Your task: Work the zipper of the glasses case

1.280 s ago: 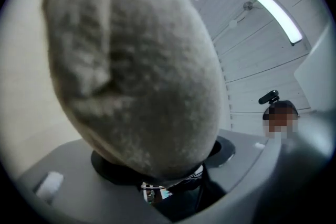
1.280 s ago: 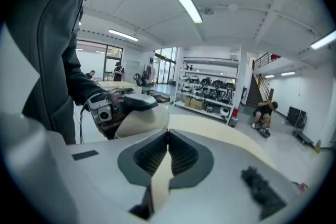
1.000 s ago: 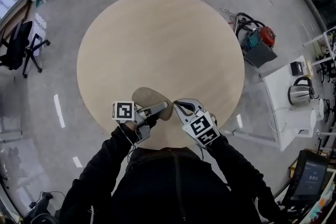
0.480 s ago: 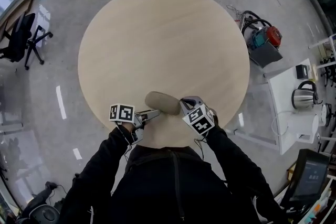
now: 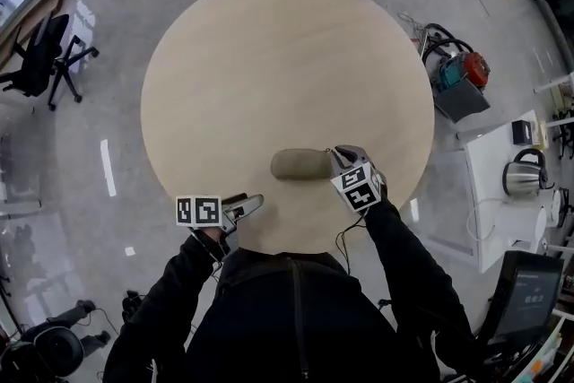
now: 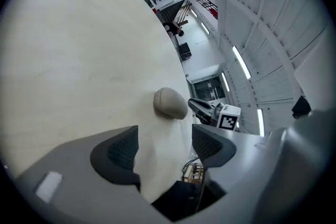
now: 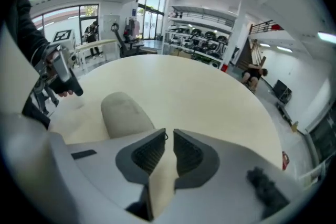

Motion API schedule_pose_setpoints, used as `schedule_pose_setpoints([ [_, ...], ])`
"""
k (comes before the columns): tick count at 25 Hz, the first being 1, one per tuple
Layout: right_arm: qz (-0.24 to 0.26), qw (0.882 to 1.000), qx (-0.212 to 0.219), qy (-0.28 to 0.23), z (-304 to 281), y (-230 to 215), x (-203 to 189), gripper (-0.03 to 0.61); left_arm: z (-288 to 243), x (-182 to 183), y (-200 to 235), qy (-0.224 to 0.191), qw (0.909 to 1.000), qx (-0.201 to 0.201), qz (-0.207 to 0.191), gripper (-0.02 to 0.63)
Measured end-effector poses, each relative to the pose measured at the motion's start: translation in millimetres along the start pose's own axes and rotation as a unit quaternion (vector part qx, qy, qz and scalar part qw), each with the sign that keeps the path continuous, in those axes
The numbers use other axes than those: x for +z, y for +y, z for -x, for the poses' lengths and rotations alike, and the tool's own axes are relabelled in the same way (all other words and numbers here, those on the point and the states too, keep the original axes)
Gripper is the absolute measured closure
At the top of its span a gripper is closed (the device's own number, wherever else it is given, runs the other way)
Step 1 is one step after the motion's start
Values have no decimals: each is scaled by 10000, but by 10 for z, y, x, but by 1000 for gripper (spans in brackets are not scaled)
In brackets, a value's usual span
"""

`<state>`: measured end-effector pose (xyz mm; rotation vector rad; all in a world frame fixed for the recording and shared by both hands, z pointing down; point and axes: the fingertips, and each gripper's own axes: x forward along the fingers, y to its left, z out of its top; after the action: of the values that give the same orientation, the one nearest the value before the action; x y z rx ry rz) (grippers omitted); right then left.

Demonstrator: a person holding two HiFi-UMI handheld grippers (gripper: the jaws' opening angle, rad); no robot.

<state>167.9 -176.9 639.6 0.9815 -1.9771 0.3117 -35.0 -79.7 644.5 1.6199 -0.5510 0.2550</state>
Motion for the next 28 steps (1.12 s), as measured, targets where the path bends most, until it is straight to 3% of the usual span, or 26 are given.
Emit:
schedule_pose_setpoints([
  [3, -696, 9967, -292, -295, 33, -203, 56, 458, 87, 48, 115, -168, 9990, 415, -82, 302],
  [8, -1351, 9868, -605, -662, 253, -465, 158, 443, 167, 152, 68, -354, 9977, 511, -287, 310],
  [11, -1882, 9741, -639, -1078, 517, -524, 285, 443, 237, 263, -72, -486, 9949, 557, -690, 321],
  [14, -2430, 9557, -445, -1599, 846, -482, 483, 443, 336, 430, -314, -642, 9851, 697, -1435, 354],
  [18, -2677, 9379, -293, -2188, 1328, -358, 700, 445, 431, 634, -802, -873, 9559, 797, -2688, 417],
  [22, -2858, 9232, -288, -2552, 1715, -209, 812, 445, 530, 750, -1278, -1248, 9134, 869, -3776, 483],
  [26, -2938, 9132, -181, -2819, 1968, -40, 927, 448, 632, 775, -1732, -1807, 8658, 877, -4583, 562],
  [28, -2902, 9101, -75, -2957, 2078, 82, 1024, 498, 686, 737, -1903, -1922, 8565, 740, -4733, 594],
])
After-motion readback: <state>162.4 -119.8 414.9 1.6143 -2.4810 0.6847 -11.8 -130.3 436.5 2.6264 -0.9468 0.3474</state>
